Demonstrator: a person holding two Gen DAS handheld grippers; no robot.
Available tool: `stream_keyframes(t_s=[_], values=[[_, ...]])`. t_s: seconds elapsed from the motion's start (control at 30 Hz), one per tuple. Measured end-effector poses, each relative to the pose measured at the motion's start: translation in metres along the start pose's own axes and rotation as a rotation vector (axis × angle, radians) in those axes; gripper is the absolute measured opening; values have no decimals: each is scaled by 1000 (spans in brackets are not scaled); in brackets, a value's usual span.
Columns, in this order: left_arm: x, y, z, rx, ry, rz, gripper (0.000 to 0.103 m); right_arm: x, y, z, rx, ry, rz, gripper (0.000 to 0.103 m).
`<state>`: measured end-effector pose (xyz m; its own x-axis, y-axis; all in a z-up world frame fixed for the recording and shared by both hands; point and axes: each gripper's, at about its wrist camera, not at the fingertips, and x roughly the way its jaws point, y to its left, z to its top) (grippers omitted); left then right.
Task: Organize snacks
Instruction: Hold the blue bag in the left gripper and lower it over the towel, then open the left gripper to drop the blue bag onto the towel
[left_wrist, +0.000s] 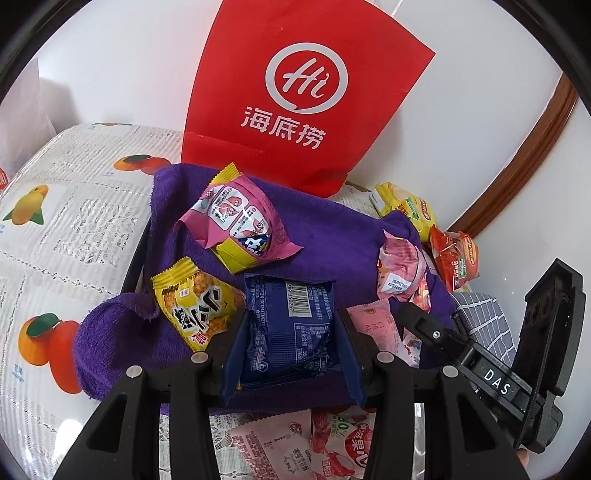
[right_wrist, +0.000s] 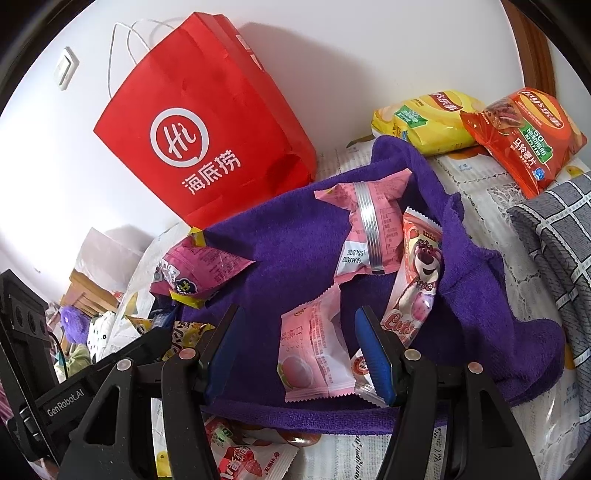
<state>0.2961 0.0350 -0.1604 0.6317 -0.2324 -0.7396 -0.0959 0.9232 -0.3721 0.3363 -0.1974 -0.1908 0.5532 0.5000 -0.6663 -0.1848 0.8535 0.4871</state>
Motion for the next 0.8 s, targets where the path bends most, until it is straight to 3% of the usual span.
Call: stream_keyframes(t_s=[0.33, 0.43, 0.8], values=[[1, 3, 2, -31, 31, -17, 45, 2, 3, -1, -20, 7, -16, 62], [1, 5, 2, -40, 36, -29, 49, 2, 4, -1, -21, 8, -19, 62], [-13, 12, 2, -64, 17, -54, 50, -7, 11, -2, -48, -12, -9, 62]])
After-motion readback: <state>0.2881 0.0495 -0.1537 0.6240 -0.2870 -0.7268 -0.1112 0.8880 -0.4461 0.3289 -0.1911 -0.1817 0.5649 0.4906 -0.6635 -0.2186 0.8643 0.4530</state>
